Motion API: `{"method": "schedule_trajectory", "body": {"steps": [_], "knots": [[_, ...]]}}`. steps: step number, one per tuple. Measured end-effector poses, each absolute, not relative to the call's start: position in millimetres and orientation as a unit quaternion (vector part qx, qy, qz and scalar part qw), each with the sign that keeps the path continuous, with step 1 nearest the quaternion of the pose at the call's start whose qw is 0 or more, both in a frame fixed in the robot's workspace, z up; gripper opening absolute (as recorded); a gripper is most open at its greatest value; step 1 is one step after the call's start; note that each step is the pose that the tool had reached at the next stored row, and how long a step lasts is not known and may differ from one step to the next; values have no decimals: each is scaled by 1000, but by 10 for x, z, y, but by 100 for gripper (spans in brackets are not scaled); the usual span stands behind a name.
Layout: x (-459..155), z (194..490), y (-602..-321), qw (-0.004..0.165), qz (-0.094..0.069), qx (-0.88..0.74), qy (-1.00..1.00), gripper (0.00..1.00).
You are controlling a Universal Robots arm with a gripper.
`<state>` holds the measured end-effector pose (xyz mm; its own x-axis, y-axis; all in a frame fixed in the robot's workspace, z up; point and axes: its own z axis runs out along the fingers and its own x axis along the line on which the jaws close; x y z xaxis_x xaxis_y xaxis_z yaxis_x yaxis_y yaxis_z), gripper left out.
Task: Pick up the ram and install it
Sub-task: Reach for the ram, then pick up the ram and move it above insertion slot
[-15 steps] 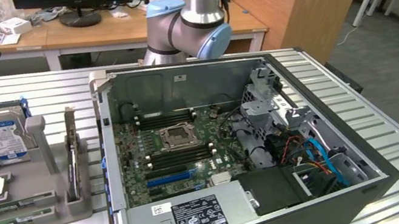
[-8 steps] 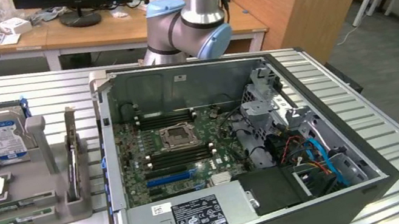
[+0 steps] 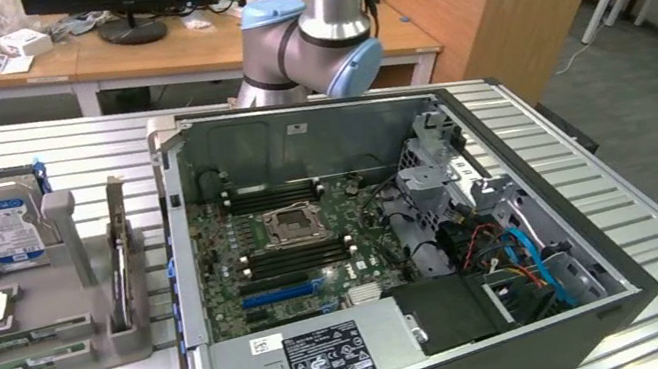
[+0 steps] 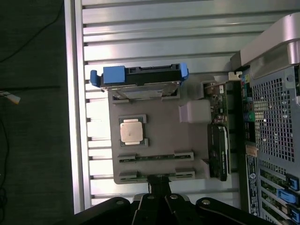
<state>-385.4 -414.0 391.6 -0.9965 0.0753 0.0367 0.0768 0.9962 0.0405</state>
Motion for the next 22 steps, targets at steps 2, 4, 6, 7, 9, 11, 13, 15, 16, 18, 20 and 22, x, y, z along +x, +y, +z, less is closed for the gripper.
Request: {"method": "schedule_trajectory", "body": {"steps": [2,4,6,7,9,11,13,15,16,18,20,22], "knots": [[-3854,3916,-4154,18,-21,-38,-999,11],[-3854,3916,-4167,18,-21,-38,-999,11],[-3854,3916,-4168,18,-21,-38,-999,11],[-3854,3916,-4168,18,-21,-38,-999,11],[-3854,3916,-4168,18,-21,-38,-999,11],[-3854,3916,-4168,18,-21,-38,-999,11],[-3854,3916,-4168,18,-21,-38,-999,11],[-3854,3916,-4168,18,-21,-38,-999,11],[-3854,3916,-4168,18,-21,-38,-999,11],[-3854,3916,-4168,18,-21,-38,-999,11],[-3854,3916,-4169,18,-21,-37,-999,11],[-3854,3916,-4169,18,-21,-30,-999,11]]}}
